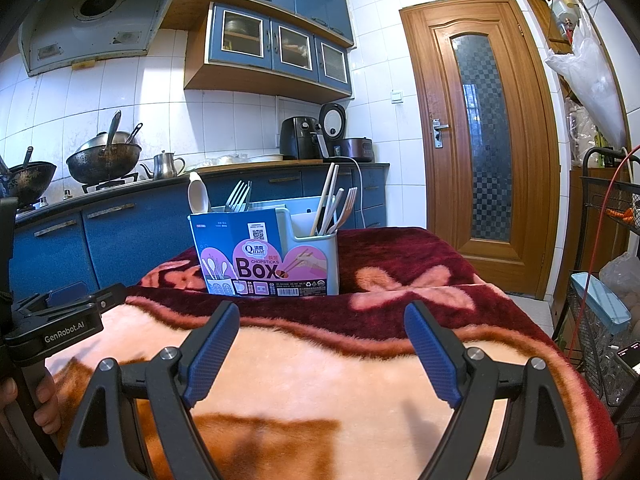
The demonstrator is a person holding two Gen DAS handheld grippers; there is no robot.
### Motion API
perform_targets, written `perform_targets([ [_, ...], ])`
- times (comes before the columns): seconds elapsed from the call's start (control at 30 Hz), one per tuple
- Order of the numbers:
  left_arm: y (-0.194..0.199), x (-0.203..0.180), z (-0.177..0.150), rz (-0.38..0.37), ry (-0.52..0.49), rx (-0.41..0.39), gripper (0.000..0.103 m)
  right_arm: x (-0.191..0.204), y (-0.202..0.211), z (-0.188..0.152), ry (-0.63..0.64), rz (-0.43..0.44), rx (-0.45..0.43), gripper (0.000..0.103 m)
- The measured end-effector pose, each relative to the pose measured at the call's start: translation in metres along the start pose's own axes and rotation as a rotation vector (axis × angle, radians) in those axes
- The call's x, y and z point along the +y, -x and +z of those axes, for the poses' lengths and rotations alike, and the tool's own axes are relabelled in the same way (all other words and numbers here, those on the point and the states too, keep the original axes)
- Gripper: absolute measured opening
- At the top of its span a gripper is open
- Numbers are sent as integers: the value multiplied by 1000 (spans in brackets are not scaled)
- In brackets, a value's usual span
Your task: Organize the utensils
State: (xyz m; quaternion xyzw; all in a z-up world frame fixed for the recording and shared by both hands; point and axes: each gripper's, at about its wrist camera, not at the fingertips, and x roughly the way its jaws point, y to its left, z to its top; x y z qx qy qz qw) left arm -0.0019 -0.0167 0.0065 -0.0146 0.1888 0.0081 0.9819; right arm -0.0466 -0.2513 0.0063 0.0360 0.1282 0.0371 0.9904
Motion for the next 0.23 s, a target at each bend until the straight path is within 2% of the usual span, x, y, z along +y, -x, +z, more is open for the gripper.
perform_targets([
  [0.23,-1,0,0,1,7,10,76,0,0,0,0,0,0,87],
])
